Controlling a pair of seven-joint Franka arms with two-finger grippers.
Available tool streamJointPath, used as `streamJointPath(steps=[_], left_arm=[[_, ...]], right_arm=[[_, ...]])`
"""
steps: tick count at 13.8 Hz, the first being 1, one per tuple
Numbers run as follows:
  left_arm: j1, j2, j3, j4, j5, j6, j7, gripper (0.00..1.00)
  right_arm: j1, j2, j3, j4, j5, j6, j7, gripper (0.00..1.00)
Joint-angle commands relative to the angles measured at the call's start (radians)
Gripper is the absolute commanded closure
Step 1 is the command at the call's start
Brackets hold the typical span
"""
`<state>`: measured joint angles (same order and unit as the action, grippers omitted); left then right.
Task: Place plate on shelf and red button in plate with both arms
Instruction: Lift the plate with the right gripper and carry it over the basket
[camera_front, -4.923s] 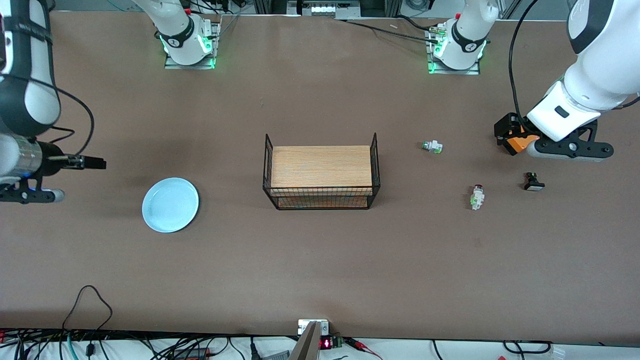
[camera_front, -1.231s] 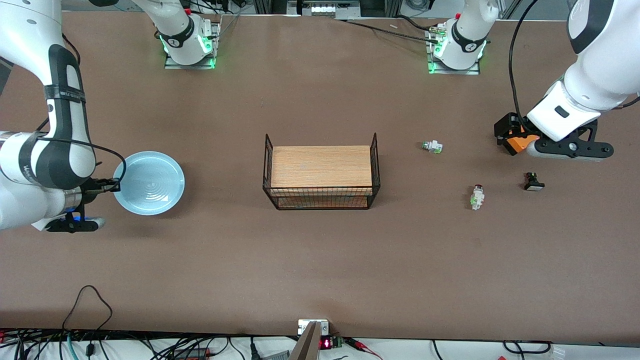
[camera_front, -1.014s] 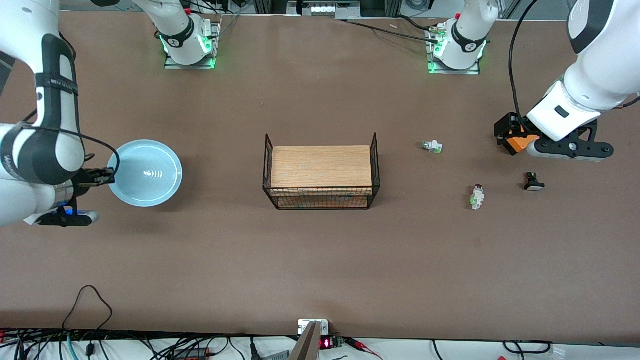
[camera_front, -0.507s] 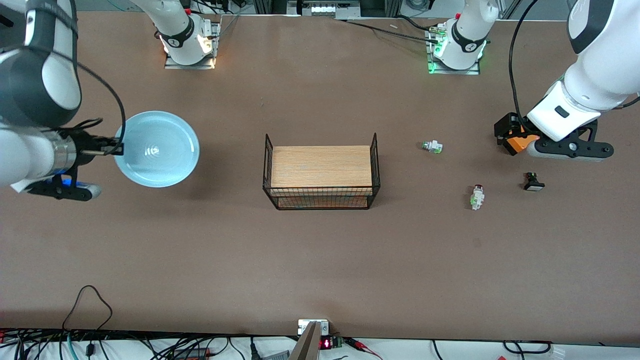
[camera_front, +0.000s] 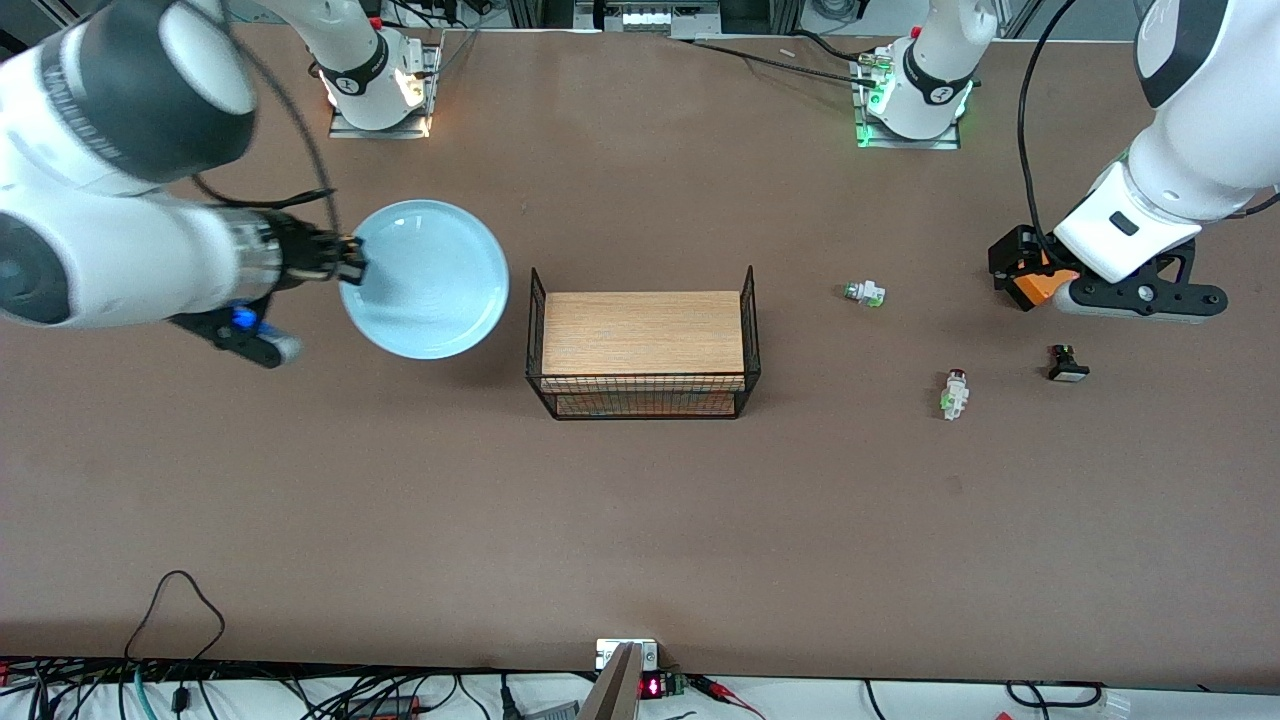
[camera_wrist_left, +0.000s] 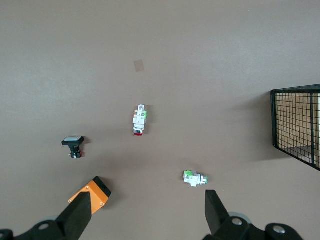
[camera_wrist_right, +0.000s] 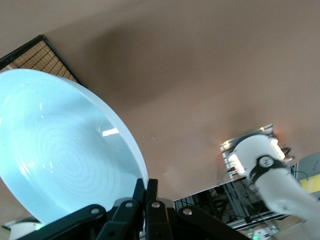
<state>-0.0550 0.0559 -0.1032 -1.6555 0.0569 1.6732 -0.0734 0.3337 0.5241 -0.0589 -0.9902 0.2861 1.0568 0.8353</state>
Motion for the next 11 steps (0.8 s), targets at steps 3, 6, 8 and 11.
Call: streamJointPath(steps=[3,6,8,11], left_arm=[[-0.003,-0.008,0.003,0.010,-0.005,-0.018,-0.002,0.00],[-0.005,-0.008,0.003,0.011,-0.005,-0.017,-0.002,0.00],[-0.006,-0.007,0.003,0.022,-0.003,-0.018,-0.003,0.00],[-0.006,-0.002,0.003,0.023,-0.005,-0.020,-0.003,0.00]], right_arm=[[0.161,-0.010,-0.004,0.001,0.013,0.115,0.234,1.00],[0.244,0.008,-0.004,-0.024,0.012,0.211,0.315,1.00],[0.277,0.008,-0.006,-0.083,0.002,0.284,0.317,1.00],[0.320,0.008,-0.006,-0.163,-0.004,0.383,0.340,1.00]])
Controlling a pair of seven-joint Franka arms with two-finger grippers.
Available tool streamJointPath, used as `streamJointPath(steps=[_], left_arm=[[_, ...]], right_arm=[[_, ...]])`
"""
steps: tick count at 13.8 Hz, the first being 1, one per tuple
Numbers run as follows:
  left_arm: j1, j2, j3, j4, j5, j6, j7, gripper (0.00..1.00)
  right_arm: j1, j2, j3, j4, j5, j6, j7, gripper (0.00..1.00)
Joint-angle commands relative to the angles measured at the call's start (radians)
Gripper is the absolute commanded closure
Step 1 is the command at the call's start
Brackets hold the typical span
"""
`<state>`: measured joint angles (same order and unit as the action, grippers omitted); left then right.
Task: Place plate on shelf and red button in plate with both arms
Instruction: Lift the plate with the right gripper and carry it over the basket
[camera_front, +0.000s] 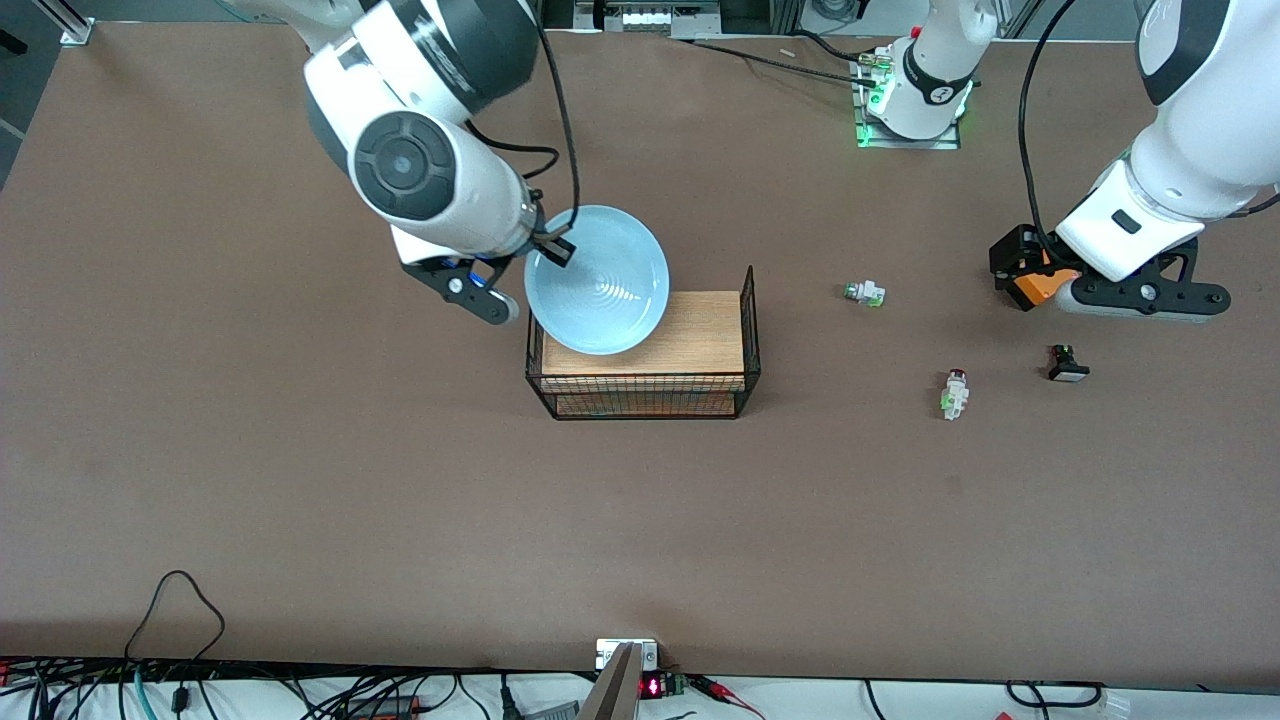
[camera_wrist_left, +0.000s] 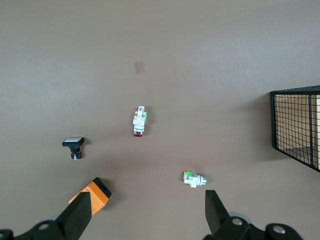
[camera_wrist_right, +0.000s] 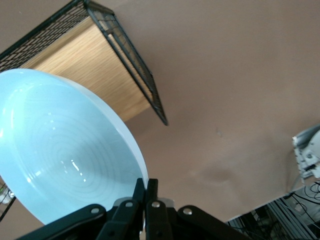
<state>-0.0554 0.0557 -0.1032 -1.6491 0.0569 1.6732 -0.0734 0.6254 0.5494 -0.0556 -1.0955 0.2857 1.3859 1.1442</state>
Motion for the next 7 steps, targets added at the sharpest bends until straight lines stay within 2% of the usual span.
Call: streamJointPath(steps=[1,7], left_arm=[[-0.004,-0.002,0.003,0.015,-0.005,-0.020,-0.002,0.00],[-0.004,-0.002,0.003,0.017,-0.005,-0.020,-0.002,0.00]], right_arm=[[0.039,-0.016,-0.010,-0.072,-0.014,0.071,0.035,1.00],[0.066,0.023,-0.009,-0.101,-0.031,0.162,0.035,1.00]])
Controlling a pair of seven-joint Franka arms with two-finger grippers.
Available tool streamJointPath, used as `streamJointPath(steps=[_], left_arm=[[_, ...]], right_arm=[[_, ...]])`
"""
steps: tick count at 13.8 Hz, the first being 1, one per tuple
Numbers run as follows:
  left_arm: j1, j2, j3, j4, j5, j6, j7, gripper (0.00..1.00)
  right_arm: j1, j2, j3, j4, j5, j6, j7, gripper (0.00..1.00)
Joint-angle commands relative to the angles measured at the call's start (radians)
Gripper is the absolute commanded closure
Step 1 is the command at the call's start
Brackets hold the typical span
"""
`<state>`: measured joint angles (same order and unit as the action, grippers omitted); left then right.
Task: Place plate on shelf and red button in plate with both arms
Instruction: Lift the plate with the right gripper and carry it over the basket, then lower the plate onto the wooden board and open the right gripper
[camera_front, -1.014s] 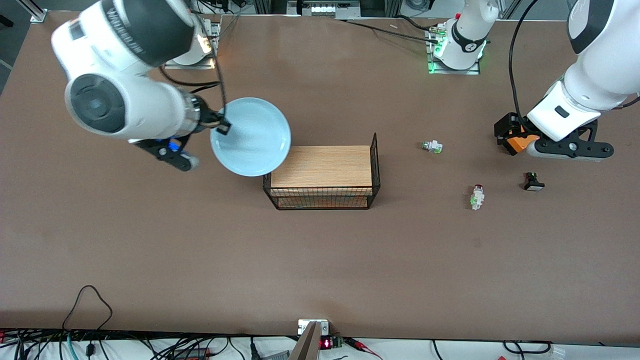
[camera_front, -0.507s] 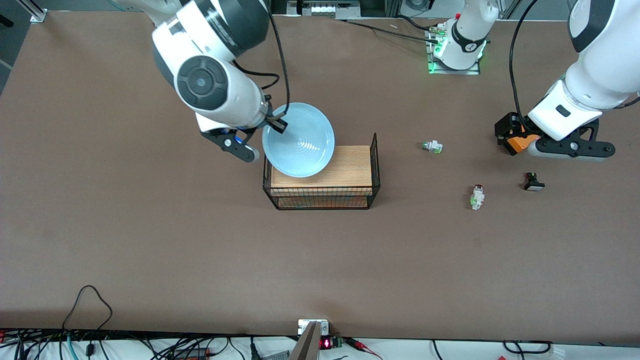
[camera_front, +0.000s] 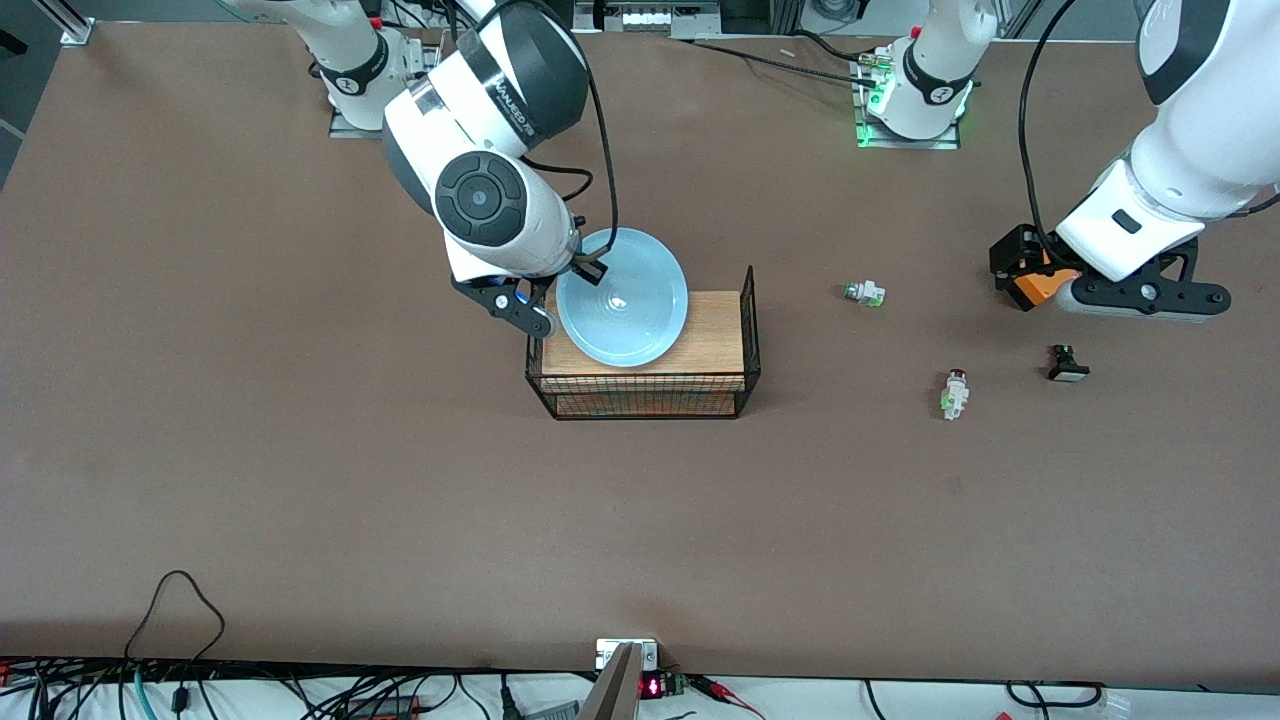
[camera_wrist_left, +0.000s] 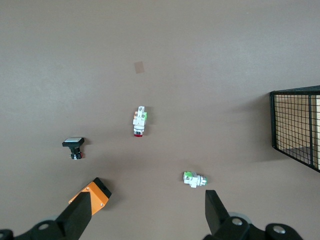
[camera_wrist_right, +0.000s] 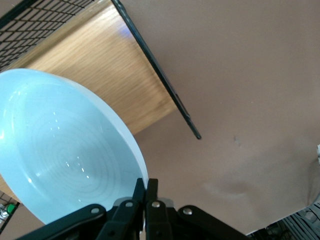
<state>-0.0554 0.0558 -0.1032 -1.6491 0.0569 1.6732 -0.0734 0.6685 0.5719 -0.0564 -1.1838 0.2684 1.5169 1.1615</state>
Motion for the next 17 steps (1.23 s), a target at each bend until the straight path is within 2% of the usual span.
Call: streamJointPath(steps=[1,10,17], left_arm=[[-0.004,-0.002,0.003,0.017,-0.005,-0.020,-0.002,0.00],[-0.004,-0.002,0.003,0.017,-0.005,-0.020,-0.002,0.00],[-0.006,-0.002,0.002,0.017,-0.005,-0.020,-0.003,0.00]], right_arm=[[0.025,0.009,-0.010,-0.011,-0.012,0.045,0.018,1.00],[0.036,0.077,-0.008,-0.013,-0.012,0.176,0.020,1.00],[0.043,0.115,-0.008,-0.011,-0.041,0.206,0.015,1.00]])
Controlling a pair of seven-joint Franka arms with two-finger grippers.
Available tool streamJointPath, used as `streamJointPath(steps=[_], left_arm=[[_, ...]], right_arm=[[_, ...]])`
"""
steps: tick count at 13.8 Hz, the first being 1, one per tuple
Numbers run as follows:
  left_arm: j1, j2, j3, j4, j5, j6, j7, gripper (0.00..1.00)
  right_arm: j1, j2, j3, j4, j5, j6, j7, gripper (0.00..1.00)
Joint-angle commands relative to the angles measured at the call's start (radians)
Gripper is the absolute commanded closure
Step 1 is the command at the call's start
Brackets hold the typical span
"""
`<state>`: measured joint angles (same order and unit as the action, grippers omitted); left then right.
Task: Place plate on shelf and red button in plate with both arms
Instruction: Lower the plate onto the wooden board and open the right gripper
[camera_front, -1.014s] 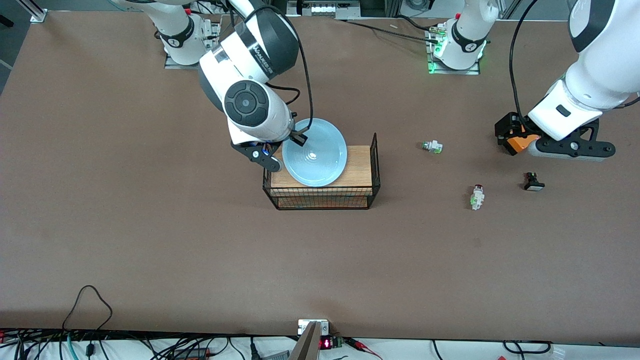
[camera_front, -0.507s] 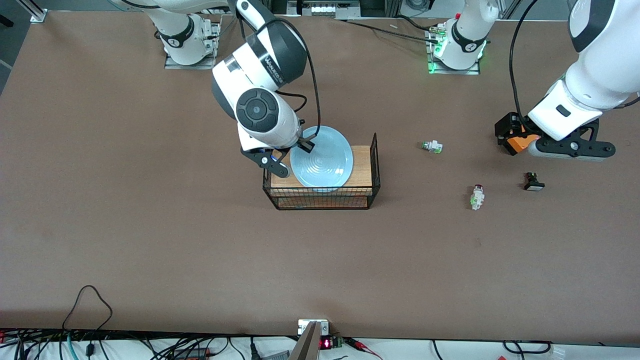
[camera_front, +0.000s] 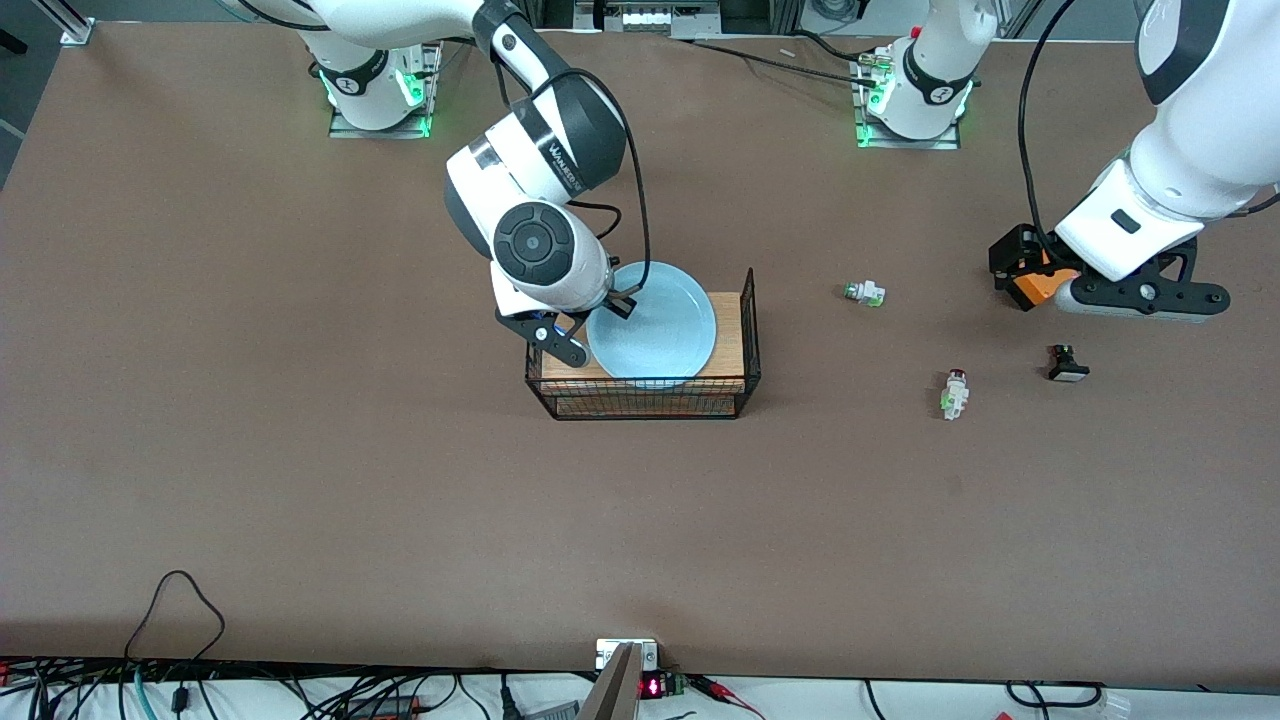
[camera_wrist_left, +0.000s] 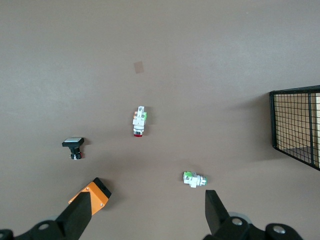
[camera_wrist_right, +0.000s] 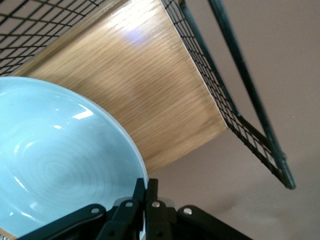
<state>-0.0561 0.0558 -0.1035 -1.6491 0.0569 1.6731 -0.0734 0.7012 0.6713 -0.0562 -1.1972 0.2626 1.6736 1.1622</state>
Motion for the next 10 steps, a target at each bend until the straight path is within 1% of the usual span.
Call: streamJointPath(steps=[1,4,6,9,10], left_arm=[[-0.005,-0.002,0.002,0.017,-0.005,-0.019,-0.003,0.00],[-0.004,-0.002,0.004,0.017,-0.006,-0.021,-0.003,0.00],[-0.002,-0.001,0.004,0.017,-0.008,-0.021,-0.005,0.00],[-0.002,0.006,0.004,0.015,-0.014,-0.020,-0.019,0.00],[-0.002,0.009,0.004,0.015,-0.014,-0.019,-0.017,0.00]], right_arm=[[0.011,0.024,-0.008,0.002,-0.046,0.051,0.014,1.00],[0.011,0.045,-0.008,0.002,-0.060,0.057,0.011,0.99],[0.011,0.047,-0.008,0.002,-0.060,0.066,0.008,0.96],[0.001,0.050,-0.008,0.002,-0.056,0.071,0.005,0.77],[-0.002,0.048,-0.008,0.004,-0.054,0.071,0.011,0.62]])
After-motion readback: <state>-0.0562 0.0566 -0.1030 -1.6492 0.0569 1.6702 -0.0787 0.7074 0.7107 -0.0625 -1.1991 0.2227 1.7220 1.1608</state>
